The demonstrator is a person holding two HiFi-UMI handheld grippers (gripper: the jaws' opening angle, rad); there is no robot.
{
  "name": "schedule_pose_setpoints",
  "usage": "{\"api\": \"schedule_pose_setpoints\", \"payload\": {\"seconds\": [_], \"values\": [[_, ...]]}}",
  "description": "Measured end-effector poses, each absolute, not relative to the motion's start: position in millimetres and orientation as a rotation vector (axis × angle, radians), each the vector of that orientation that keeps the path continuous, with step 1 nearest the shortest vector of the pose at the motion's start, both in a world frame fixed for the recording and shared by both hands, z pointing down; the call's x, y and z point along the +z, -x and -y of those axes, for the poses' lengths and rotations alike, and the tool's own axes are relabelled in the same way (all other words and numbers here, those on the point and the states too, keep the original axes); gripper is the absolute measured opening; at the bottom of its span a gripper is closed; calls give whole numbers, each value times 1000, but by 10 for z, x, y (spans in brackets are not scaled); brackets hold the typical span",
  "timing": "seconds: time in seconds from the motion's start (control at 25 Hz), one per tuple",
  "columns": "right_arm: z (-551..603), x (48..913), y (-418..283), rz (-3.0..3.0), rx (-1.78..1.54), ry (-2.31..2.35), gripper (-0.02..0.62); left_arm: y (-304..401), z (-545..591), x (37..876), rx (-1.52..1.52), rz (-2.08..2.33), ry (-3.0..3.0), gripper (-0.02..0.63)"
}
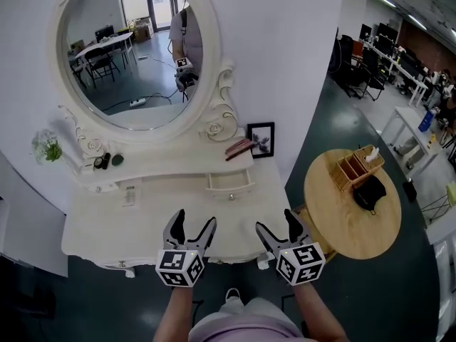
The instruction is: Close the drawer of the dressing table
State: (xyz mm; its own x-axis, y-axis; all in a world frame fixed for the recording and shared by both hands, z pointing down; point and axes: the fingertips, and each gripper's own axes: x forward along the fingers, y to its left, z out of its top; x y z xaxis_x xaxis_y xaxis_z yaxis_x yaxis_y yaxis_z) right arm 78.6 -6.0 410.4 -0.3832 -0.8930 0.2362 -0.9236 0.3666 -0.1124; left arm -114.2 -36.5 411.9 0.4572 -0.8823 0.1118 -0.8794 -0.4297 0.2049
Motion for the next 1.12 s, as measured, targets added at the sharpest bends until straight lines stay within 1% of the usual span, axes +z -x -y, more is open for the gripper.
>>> {"api": "schedule_pose_setpoints", "payload": {"seconds": [1.12], "values": [[1203,4771,-683,2399,414,-1531,364,1136,1291,4833,160,1489,-2387,366]]}}
